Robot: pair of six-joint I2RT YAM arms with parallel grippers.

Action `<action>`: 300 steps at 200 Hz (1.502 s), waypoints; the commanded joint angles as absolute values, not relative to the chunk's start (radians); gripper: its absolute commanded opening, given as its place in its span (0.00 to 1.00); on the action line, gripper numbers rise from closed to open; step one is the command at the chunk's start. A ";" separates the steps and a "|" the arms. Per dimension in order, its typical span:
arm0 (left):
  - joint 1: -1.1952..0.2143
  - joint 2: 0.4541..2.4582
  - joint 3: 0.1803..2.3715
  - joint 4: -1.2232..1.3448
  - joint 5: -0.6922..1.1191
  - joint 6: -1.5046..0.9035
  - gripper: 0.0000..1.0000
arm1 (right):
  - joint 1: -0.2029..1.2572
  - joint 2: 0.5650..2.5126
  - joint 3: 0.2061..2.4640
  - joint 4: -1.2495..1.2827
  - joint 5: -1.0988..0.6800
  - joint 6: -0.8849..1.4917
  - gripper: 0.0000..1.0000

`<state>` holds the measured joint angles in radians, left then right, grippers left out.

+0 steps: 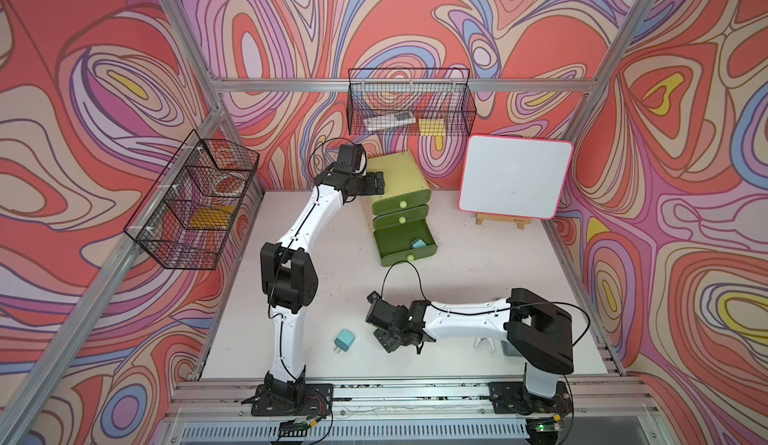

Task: Place the plugs into the drawer by color
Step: Pick up the plug from the center of the board, then place the plug in the drawer.

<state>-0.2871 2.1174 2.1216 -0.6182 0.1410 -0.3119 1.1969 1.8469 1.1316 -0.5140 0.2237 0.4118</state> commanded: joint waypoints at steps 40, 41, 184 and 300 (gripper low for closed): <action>-0.279 2.112 2.132 -0.673 0.157 -0.310 0.93 | 1.201 1.843 1.127 -0.477 0.222 0.444 0.51; -0.279 2.112 2.132 -0.673 0.158 -0.310 0.93 | 1.201 1.842 1.128 -0.478 0.223 0.445 0.51; -0.279 2.111 2.091 -0.647 0.147 -0.311 0.93 | 0.754 1.928 1.506 -0.471 0.249 0.104 0.40; -0.279 2.118 2.091 -0.644 0.145 -0.308 0.93 | 0.621 2.127 1.714 -0.531 0.163 0.195 0.40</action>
<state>-0.2863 2.1170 2.1132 -0.6102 0.1539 -0.3149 0.6350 2.1025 1.6794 -0.4927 0.1608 0.1490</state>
